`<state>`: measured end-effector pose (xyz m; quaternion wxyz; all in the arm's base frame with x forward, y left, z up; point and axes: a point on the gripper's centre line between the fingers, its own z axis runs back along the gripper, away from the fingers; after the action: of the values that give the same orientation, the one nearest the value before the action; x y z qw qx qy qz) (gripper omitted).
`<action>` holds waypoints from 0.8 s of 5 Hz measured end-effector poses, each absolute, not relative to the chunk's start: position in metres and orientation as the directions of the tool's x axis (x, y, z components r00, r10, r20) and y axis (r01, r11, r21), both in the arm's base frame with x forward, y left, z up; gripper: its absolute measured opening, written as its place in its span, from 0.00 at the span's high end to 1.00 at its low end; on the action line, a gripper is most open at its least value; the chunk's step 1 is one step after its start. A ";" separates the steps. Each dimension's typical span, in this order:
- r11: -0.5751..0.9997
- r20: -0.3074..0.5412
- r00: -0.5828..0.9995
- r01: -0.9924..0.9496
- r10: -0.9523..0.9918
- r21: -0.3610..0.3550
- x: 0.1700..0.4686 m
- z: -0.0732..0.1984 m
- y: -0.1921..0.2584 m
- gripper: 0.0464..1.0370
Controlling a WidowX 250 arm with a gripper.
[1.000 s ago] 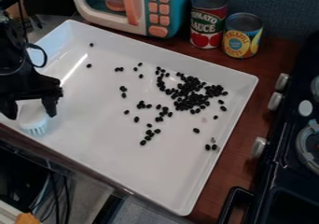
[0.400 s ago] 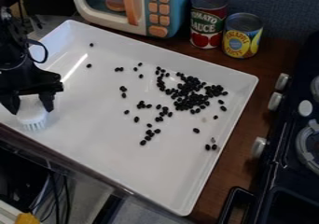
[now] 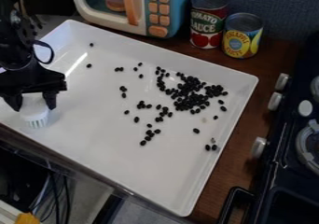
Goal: Sweep into pile
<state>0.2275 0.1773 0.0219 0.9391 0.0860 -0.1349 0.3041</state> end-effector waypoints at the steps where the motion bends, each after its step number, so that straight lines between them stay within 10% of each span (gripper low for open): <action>1: 0.796 0.313 0.776 -0.598 0.547 0.090 0.230 0.020 0.173 0.29; 4: 0.809 0.264 0.791 -0.585 0.552 0.061 0.243 0.019 0.121 0.29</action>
<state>0.2435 0.1212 0.0186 0.9437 0.0698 -0.1175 0.3012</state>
